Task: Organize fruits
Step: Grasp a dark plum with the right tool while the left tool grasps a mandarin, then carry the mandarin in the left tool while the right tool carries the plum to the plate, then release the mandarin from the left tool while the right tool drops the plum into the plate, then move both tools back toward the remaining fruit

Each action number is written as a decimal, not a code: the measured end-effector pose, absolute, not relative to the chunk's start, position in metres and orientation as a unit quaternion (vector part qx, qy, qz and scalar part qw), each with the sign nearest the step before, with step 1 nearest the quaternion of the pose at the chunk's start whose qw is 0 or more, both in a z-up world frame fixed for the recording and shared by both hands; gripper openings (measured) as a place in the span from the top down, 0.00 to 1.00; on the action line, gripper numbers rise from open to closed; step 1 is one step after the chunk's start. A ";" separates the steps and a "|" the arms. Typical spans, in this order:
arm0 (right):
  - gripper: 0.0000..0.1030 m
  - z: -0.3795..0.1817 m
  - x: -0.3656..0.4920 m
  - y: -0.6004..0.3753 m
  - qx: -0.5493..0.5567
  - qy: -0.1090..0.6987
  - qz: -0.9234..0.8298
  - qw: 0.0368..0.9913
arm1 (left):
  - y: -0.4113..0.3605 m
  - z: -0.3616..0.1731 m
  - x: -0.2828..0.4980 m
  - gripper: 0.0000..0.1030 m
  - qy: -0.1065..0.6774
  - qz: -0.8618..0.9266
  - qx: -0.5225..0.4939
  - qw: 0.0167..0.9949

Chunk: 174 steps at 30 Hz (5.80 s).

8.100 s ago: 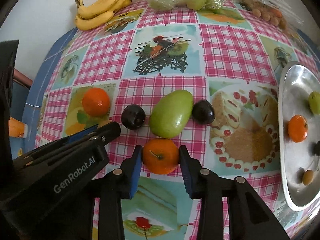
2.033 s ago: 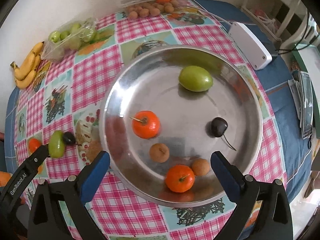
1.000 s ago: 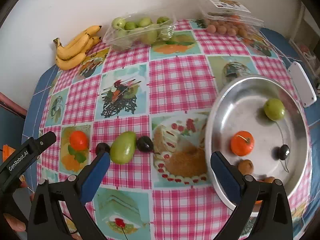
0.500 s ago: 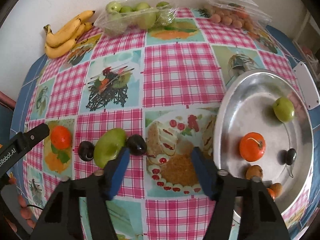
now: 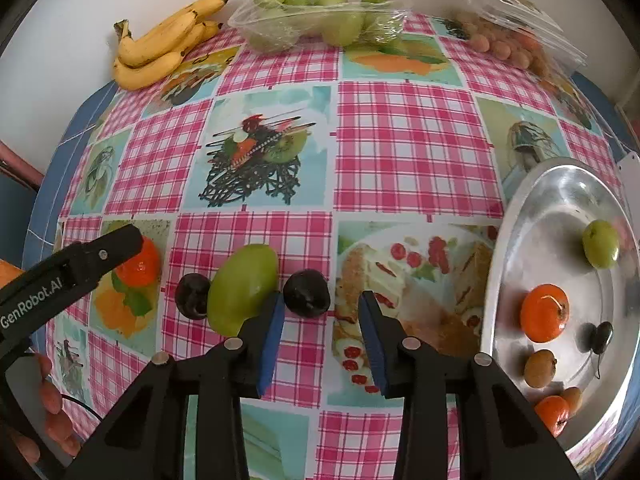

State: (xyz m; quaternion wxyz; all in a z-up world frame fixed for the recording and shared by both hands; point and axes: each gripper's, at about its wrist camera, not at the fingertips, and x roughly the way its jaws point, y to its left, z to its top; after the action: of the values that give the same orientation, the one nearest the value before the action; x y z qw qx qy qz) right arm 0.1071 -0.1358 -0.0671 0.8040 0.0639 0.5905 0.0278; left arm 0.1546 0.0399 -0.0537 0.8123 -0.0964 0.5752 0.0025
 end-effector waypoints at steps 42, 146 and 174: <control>0.76 -0.072 0.111 -0.137 0.084 0.588 0.024 0.804 | 0.043 -0.067 0.155 0.59 0.586 -0.007 -0.122 0.801; 0.65 -0.023 0.051 -0.327 0.226 0.568 -0.160 0.775 | -0.143 -0.017 0.113 0.46 0.577 -0.174 -0.035 0.797; 0.33 -0.038 0.067 -0.298 0.190 0.604 -0.140 0.761 | -0.060 -0.027 0.137 0.19 0.587 -0.060 -0.090 0.802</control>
State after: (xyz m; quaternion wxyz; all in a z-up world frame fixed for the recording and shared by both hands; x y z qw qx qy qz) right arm 0.0668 -0.2983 -0.0381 0.7607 0.1902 0.6045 -0.1404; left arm 0.1375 -0.0595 -0.0268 0.8025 -0.0904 0.5867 -0.0605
